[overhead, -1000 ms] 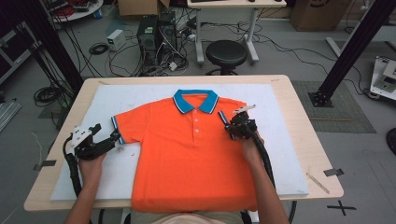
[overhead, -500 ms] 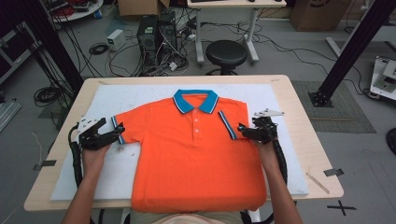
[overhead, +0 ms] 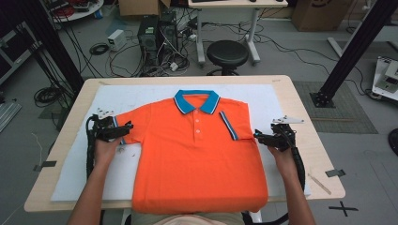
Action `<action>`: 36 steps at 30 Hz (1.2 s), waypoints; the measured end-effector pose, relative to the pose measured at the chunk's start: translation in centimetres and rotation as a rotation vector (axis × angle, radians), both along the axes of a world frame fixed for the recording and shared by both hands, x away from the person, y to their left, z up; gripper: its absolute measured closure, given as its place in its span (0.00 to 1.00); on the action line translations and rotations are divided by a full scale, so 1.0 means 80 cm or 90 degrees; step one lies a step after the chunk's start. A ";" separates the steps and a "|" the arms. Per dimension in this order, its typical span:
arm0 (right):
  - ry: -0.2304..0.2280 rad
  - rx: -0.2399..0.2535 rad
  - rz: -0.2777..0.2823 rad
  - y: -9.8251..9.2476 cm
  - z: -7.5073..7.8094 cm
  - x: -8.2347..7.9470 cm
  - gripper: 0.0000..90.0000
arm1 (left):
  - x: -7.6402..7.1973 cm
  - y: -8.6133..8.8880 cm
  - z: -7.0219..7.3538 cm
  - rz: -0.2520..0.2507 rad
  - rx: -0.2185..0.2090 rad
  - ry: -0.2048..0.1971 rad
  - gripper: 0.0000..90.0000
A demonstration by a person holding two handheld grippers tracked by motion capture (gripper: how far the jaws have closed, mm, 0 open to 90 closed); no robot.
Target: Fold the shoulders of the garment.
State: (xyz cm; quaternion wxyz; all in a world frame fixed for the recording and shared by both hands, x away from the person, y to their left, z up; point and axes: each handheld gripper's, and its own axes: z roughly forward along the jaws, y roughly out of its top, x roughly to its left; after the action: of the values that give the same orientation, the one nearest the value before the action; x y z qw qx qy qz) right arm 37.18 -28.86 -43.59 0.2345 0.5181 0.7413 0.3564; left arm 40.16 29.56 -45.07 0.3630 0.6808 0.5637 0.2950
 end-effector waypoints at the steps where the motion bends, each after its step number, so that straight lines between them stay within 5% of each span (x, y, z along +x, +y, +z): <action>1: -0.001 -0.003 0.004 0.002 0.000 0.000 0.28 | 0.001 0.001 -0.001 0.005 0.001 0.006 0.23; 7: -0.002 -0.002 0.010 0.004 0.001 0.000 0.28 | 0.002 -0.003 -0.006 0.000 0.032 0.031 0.34; 9: -0.001 0.001 0.008 0.004 0.001 0.000 0.28 | 0.002 -0.007 -0.007 -0.015 0.050 0.043 0.50; 10: -0.001 0.001 0.008 0.004 0.001 0.000 0.28 | 0.002 -0.009 -0.007 -0.022 0.063 0.042 0.50; 14: -0.002 0.005 0.006 0.003 0.002 0.000 0.28 | 0.001 -0.013 -0.007 -0.066 0.071 0.037 0.71; 16: -0.003 0.005 0.007 0.003 0.002 0.000 0.28 | 0.000 -0.016 -0.007 -0.073 0.068 0.038 0.93; 21: -0.003 0.007 0.007 0.003 0.002 0.000 0.28 | 0.000 -0.017 -0.004 -0.045 0.032 0.042 0.97; 24: -0.003 0.009 0.006 0.002 0.002 0.000 0.28 | -0.004 -0.015 0.004 -0.044 -0.001 0.018 0.97; 27: -0.002 0.014 0.002 0.002 0.003 0.000 0.28 | -0.008 -0.018 0.015 -0.058 -0.046 -0.012 0.97; 33: -0.005 0.016 0.004 0.002 0.004 0.000 0.28 | -0.005 -0.045 0.039 -0.102 -0.075 -0.030 0.97; 36: -0.007 0.016 0.004 0.003 0.004 0.000 0.28 | 0.000 -0.059 0.045 -0.120 -0.077 -0.016 0.97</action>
State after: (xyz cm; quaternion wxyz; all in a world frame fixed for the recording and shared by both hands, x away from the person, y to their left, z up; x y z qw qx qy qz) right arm 37.15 -28.66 -43.24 0.2312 0.5167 0.7371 0.3691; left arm 40.16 24.82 -41.47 0.4364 0.7041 0.5091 0.2336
